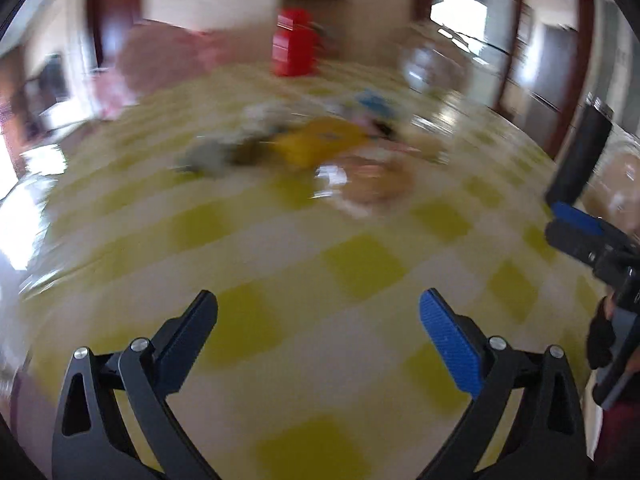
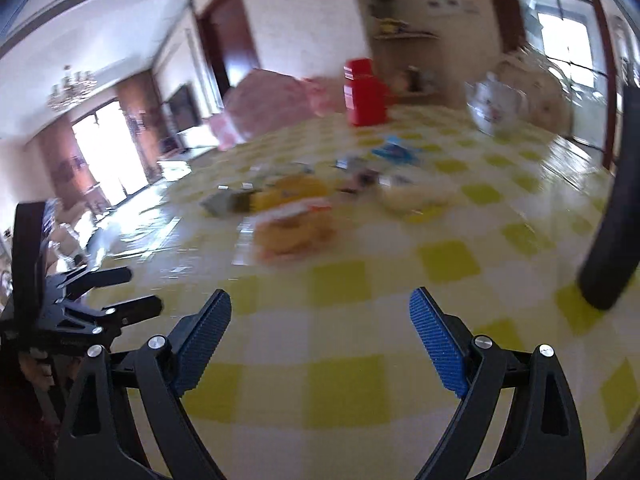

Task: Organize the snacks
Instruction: 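Carry both snacks past the table edge and open both tools to release, then grasp the clear-bagged round bun with the right tool while the left grasps the orange-labelled bread bag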

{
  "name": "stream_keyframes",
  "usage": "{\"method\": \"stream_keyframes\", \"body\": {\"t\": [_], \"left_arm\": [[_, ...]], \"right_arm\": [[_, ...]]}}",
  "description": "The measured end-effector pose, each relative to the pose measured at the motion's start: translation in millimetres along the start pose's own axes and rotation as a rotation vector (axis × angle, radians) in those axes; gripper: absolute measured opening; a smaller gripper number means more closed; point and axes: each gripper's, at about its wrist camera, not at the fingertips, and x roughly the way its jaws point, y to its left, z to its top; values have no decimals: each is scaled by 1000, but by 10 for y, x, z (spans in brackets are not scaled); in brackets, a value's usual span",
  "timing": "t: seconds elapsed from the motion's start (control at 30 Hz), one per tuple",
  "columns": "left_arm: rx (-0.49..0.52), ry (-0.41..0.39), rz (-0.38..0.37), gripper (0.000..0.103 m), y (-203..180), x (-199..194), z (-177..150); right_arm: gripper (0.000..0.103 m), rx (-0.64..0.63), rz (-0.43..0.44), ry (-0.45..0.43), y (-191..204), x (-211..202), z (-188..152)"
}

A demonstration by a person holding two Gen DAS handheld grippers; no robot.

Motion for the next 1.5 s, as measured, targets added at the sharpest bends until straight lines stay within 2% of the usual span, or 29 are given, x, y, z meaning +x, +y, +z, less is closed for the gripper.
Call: {"method": "stream_keyframes", "body": {"t": [0.17,0.23,0.3,0.37,0.53,0.63,0.7,0.77,0.87,0.97,1.07,1.2,1.23,1.3,1.4,1.5], "left_arm": [[89,41,-41,101,-28,583,433],[140,55,-34,101,-54,767,574],[163,63,-61,101,-82,934,669],[171,72,-87,101,-103,1071,740],[219,97,-86,99,-137,1332,861],[212,116,-162,93,-178,1431,901],[222,115,-181,91,-249,1455,899],[233,116,-174,91,-314,1489,909],[194,114,-212,91,-308,1500,946],[185,102,-215,91,-302,1439,983],[234,99,-201,99,-334,1364,1029],[342,120,-177,100,-440,1372,1077],[363,126,-178,100,-471,1385,1087],[397,132,-167,100,-533,1445,1125],[411,151,-171,100,-604,1612,1194],[413,184,-216,101,-657,1746,1236]], "right_arm": [[88,22,-18,101,-259,312,29],[88,28,-42,132,-374,441,67],[88,44,-77,159,-489,552,139],[88,79,-89,170,-588,662,221],[88,182,-75,190,-879,975,437],[88,245,-66,206,-1007,1136,516],[88,266,-62,201,-1039,1210,595],[88,243,-73,188,-1009,1314,728],[88,197,-110,120,-1025,1389,984],[88,180,-84,98,-1095,1528,1216],[88,52,-49,154,-984,1782,1349],[88,-117,-83,263,-797,2137,1291],[88,-173,-122,306,-747,2248,1214],[87,-174,-115,299,-779,2249,1173],[77,-135,-119,319,-902,2201,1138],[76,-135,-104,337,-959,2144,1057]]}}
